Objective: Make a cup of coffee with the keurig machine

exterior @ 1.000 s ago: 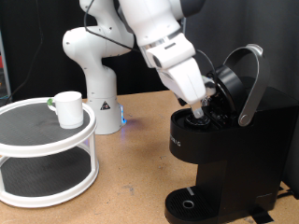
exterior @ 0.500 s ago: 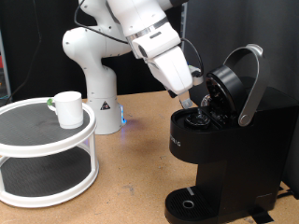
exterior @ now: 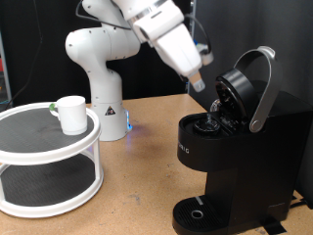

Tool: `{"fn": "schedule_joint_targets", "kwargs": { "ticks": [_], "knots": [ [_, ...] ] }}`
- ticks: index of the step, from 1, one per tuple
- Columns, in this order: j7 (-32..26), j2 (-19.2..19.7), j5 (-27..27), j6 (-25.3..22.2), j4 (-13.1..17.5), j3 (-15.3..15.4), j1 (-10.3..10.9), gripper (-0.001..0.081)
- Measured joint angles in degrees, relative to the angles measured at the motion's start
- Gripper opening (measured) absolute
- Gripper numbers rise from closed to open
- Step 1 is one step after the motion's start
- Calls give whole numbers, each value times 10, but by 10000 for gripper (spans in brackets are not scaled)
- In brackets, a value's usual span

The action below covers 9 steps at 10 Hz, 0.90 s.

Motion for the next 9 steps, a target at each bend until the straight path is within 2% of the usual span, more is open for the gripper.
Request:
{"fn": "schedule_joint_targets", "kwargs": {
  "ticks": [3, 5, 9],
  "knots": [
    [18, -19, 3, -71, 45, -5, 0, 801],
    [30, -27, 1, -95, 63, -5, -2, 801],
    [20, -26, 4, -104, 64, -3, -1, 801]
  ]
}}
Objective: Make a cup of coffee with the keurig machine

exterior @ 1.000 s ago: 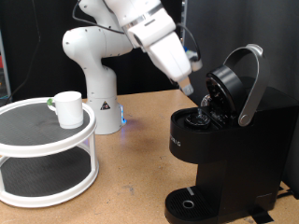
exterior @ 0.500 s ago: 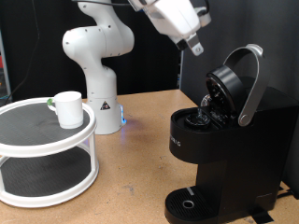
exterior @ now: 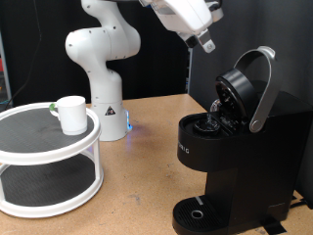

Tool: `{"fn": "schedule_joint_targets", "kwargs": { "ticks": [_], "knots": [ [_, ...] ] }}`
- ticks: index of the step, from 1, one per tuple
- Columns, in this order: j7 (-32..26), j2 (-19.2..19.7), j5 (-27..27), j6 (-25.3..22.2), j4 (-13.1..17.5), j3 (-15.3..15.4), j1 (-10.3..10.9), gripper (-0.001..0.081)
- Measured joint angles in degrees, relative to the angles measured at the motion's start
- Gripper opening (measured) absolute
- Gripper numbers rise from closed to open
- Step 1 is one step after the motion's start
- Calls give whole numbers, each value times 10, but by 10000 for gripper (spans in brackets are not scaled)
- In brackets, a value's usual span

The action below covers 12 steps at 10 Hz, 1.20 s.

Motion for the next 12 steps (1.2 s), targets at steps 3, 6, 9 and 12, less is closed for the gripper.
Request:
{"fn": "schedule_joint_targets", "kwargs": {
  "ticks": [3, 6, 9, 12],
  "knots": [
    [15, 6, 27, 28, -1, 29, 14, 801],
    [41, 7, 45, 56, -1, 61, 27, 801],
    [88, 7, 44, 89, 0, 97, 33, 801],
    [121, 11, 42, 121, 1, 133, 35, 772]
  ]
}}
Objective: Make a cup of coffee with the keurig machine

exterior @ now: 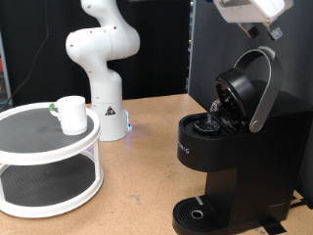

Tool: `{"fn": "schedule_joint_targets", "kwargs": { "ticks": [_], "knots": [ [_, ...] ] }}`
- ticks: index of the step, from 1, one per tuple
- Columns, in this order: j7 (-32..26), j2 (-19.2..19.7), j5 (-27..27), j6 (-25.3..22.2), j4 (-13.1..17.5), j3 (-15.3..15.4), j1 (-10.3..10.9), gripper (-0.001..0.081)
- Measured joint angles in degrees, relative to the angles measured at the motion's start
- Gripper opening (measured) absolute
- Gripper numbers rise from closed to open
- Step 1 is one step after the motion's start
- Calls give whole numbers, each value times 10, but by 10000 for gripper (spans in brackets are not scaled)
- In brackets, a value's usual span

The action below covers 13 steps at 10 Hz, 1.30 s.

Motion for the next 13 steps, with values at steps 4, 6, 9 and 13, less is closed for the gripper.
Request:
{"fn": "schedule_joint_targets", "kwargs": {
  "ticks": [4, 6, 9, 13],
  "knots": [
    [28, 12, -15, 13, 4, 26, 0, 410],
    [48, 28, -42, 8, 14, 33, 0, 274],
    [66, 62, -59, 7, 40, 36, -1, 30],
    [50, 72, -58, 8, 50, 30, -2, 2]
  ]
}}
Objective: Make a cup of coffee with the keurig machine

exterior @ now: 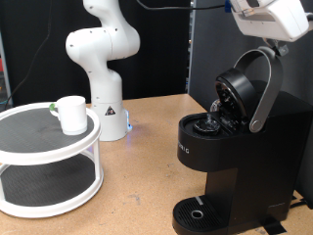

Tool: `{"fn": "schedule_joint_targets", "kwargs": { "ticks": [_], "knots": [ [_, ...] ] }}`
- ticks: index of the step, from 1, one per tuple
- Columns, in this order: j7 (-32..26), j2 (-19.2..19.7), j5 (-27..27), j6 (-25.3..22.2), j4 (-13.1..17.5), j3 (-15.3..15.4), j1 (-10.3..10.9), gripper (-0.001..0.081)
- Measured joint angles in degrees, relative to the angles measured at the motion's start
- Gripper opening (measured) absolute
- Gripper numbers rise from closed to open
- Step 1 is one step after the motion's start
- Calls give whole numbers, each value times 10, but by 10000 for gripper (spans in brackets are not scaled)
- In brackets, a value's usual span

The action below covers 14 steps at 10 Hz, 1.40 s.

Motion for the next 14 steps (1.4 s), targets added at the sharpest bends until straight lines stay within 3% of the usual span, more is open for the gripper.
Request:
{"fn": "schedule_joint_targets", "kwargs": {
  "ticks": [5, 9, 14],
  "knots": [
    [-63, -27, 0, -67, 2, -33, -11, 1],
    [-26, -27, -88, -103, 12, -37, -25, 1],
    [-27, -26, -155, -134, 14, -50, -48, 1]
  ]
}}
